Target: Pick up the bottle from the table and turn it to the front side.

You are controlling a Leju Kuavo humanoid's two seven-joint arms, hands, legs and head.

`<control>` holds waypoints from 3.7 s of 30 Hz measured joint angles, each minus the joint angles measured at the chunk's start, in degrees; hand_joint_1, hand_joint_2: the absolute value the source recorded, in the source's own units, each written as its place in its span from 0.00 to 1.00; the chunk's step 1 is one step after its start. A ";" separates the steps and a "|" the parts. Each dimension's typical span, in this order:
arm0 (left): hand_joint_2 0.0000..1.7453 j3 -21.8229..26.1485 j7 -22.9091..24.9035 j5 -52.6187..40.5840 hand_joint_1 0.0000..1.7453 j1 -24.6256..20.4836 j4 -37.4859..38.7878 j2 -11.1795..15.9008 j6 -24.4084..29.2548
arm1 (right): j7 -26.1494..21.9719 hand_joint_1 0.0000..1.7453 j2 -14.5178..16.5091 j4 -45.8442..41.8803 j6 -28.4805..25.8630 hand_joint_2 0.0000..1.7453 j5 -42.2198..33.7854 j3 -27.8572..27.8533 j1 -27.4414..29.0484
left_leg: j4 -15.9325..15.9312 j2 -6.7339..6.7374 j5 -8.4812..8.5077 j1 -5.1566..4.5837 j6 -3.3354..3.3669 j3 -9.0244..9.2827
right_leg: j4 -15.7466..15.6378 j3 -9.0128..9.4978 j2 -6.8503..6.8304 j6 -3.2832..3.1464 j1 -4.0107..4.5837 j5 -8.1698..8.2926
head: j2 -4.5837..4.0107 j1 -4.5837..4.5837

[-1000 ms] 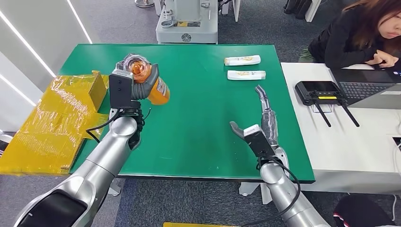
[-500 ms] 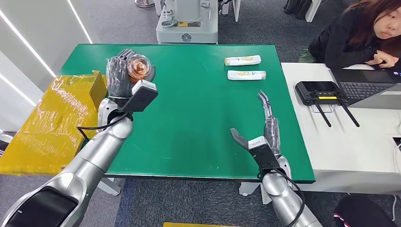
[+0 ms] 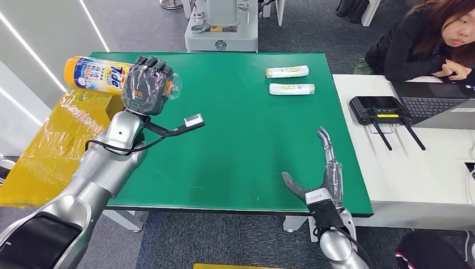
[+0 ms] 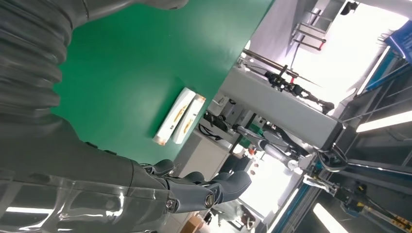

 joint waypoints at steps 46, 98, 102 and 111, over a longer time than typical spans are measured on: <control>1.00 -1.58 7.69 -1.36 1.00 5.82 22.75 6.62 -11.98 | -1.84 0.00 2.42 -5.07 7.68 1.00 -0.13 -11.31 6.98 | -0.03 0.00 0.00 0.01 0.00 -0.05 | 0.01 -0.01 -0.01 -0.04 0.01 -0.03 | 0.00 -0.01; 1.00 -0.32 -6.12 10.72 1.00 6.34 26.85 9.00 -3.58 | -2.47 0.00 -1.67 -1.02 4.50 1.00 -1.51 -5.75 7.99 | -0.03 0.01 0.00 0.01 -0.01 -0.05 | 0.00 -0.02 0.00 -0.04 0.01 -0.03 | 0.00 -0.01; 1.00 4.34 -12.75 16.99 1.00 7.13 26.83 7.78 -0.68 | -2.32 0.00 -2.32 -0.49 3.73 1.00 -2.57 -4.40 7.69 | -0.02 0.00 0.00 0.00 -0.01 -0.05 | 0.00 -0.02 -0.01 -0.04 0.00 -0.03 | 0.00 0.00; 1.00 10.41 -17.97 18.66 1.00 7.42 26.80 5.52 0.72 | -1.42 0.00 -3.20 -0.74 2.63 1.00 -2.91 -2.52 8.05 | -0.01 -0.01 0.00 0.00 -0.01 -0.03 | 0.00 -0.02 -0.02 -0.04 0.00 -0.03 | 0.00 -0.01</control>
